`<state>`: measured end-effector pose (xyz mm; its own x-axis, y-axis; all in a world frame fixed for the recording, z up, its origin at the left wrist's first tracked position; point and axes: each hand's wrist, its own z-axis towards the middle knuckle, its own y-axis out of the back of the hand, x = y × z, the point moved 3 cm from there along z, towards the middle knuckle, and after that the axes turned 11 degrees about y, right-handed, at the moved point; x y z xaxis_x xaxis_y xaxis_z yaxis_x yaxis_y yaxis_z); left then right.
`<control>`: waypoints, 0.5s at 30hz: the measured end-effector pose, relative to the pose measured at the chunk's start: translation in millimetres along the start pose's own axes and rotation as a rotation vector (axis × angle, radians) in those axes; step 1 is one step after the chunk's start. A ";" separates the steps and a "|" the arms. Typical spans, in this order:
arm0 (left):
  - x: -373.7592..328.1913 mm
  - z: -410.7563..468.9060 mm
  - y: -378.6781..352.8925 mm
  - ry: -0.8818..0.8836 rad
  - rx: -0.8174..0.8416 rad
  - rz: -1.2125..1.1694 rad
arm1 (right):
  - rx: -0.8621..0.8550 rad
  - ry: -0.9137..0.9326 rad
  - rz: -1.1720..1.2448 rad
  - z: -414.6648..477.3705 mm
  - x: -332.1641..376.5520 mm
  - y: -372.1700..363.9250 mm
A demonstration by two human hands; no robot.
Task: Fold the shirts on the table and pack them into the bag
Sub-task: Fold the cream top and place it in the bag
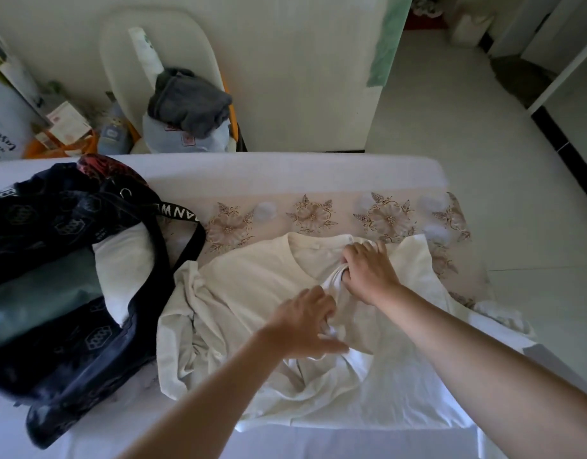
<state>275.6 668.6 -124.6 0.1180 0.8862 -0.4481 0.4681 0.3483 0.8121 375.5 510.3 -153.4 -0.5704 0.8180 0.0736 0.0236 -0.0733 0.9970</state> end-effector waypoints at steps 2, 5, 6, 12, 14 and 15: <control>-6.9 -10.8 -20.2 -0.044 -0.001 0.119 | 0.024 -0.027 -0.026 3.2 -1.2 1.6; -1.8 -20.8 -33.8 0.067 -0.047 0.136 | 0.028 -0.062 -0.067 -3.2 -1.0 1.5; 1.0 -22.5 -34.9 0.115 -0.072 0.127 | 0.014 -0.036 -0.057 -7.6 3.2 1.4; 9.1 -23.2 -17.0 0.100 -0.286 -0.029 | 0.076 0.063 0.196 -55.6 32.3 -0.2; 16.0 -20.8 3.7 0.102 -0.340 -0.104 | 0.115 -0.005 0.260 -65.4 32.8 -0.9; 22.2 -18.9 19.4 0.122 -0.371 -0.135 | 0.119 -0.027 0.271 -67.5 32.5 -0.2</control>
<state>270.7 700.9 -111.7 -0.0382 0.8471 -0.5301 0.1223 0.5305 0.8388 301.6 498.3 -152.7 -0.5080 0.7929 0.3365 0.2689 -0.2251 0.9365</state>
